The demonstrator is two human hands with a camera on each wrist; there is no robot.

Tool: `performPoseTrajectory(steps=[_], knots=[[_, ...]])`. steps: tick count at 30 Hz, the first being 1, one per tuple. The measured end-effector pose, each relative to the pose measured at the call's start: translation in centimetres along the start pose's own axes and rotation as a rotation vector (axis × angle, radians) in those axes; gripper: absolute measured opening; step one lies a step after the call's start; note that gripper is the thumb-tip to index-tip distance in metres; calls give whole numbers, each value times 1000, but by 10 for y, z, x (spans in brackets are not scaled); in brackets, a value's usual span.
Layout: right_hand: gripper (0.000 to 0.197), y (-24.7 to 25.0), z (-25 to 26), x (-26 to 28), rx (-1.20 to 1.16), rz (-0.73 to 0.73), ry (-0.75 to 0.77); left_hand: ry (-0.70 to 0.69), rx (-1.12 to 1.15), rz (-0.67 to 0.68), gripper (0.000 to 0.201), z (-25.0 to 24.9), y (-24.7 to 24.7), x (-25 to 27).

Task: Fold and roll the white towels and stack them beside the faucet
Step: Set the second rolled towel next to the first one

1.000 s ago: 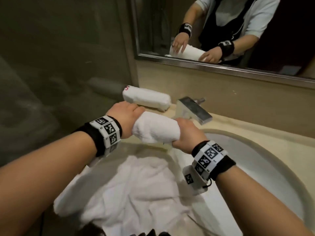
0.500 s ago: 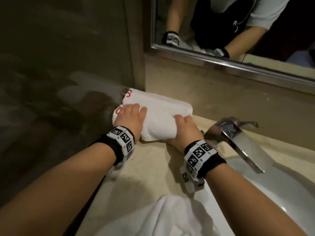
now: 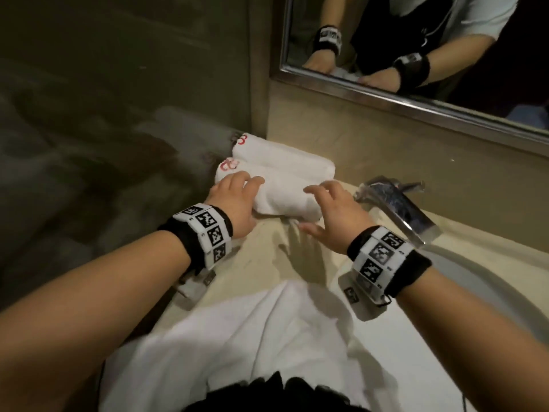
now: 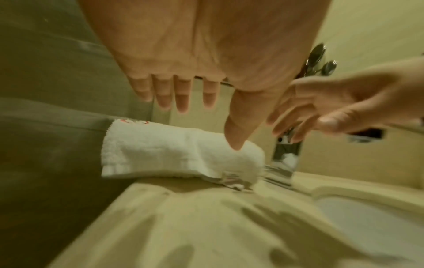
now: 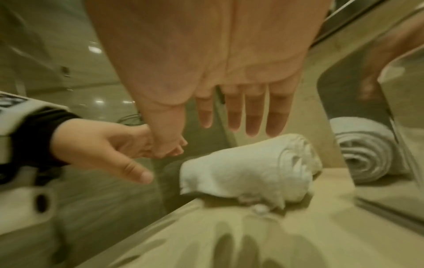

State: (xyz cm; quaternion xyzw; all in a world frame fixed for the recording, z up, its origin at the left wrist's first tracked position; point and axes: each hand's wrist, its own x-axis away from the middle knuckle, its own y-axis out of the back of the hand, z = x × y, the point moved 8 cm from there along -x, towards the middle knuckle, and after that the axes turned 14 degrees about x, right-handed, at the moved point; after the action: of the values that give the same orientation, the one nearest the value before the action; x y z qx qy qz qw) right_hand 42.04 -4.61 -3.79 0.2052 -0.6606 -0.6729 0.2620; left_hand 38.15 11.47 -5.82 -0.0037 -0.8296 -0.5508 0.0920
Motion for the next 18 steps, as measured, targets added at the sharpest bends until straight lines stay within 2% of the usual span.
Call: performPoseTrajectory(steps=[2,4,6,8,10,12,15,18], knots=[[75,-9,25,36,-22,79,197,-17,41,61,74,-6,-10,35],[90,-37,50,82,-14,219,362,-20,32,166,69,-11,-30,81],[103,-74,64,123,62,350,432,-27,-37,262,69,-12,-53,127],[108,-103,71,151,185,414,460,-27,-96,378,76,-12,-79,171],[99,-111,73,157,249,355,451,9,-122,483,89,-14,-107,205],[79,-104,74,153,230,253,427,64,-147,477,96,-16,-122,222],[63,-103,73,163,272,270,432,158,-68,373,78,-28,-128,230],[57,-86,54,181,220,307,394,181,85,356,51,-56,-126,232]])
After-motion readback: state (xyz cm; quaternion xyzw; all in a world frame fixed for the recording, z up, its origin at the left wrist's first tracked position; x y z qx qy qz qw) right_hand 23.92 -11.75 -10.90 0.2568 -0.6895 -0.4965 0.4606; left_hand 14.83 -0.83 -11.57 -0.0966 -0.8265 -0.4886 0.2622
